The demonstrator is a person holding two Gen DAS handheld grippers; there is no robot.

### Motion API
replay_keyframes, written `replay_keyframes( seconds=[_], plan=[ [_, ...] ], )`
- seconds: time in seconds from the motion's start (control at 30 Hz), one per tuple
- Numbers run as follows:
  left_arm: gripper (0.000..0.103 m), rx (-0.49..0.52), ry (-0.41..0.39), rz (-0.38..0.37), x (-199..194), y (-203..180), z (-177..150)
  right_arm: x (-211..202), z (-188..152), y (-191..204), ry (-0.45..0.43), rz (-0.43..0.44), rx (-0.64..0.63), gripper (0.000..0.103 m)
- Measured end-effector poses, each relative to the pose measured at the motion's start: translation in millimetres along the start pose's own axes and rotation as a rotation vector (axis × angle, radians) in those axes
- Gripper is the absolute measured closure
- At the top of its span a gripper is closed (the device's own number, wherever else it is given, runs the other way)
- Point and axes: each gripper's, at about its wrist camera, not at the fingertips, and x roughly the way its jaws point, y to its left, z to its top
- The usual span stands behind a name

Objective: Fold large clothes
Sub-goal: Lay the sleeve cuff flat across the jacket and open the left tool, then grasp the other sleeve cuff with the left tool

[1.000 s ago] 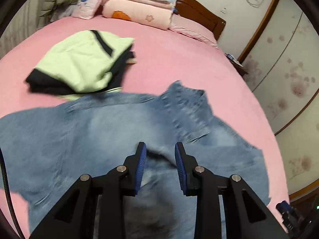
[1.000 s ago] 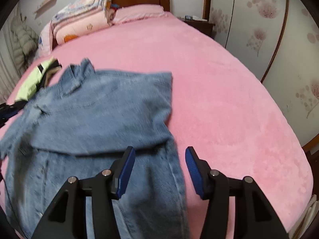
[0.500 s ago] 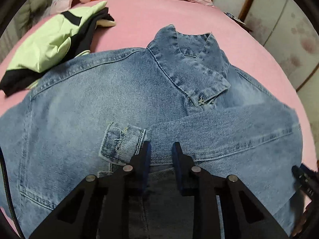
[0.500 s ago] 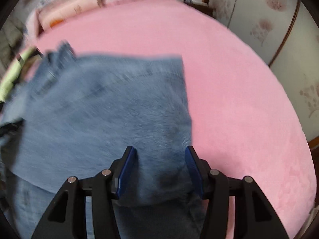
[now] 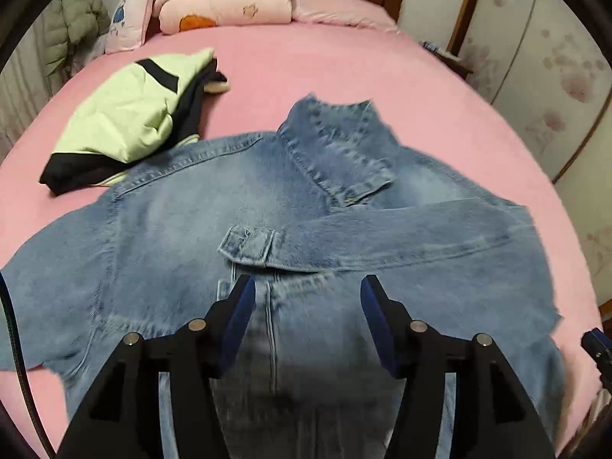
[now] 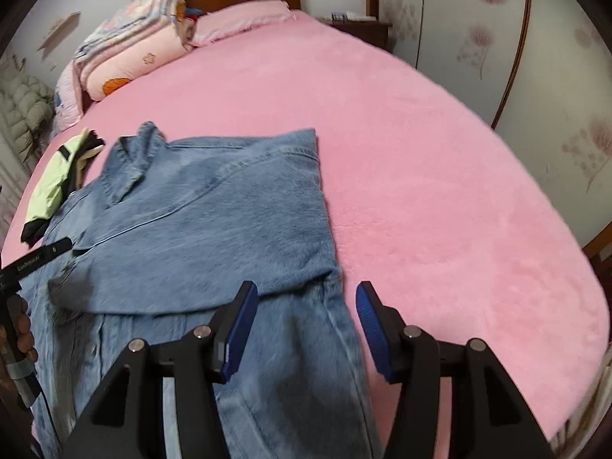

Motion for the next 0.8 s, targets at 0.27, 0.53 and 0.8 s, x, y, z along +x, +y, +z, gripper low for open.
replay_keyframes(
  seconds=[0.27, 0.53, 0.8],
  plan=[
    [0.032, 0.002, -0.093, -0.061, -100, 4, -25, -64, -20, 39, -0.061, 0.078, -0.049, 0.049],
    [0.024, 0.036, -0.13, -0.052, -176, 23, -56, -114, -44, 81, -0.093, 0.129, -0.105, 0.049],
    [0.017, -0.012, -0.173, -0.026, -234, 79, -87, -155, -59, 134, -0.131, 0.171, -0.185, 0.049]
  ],
)
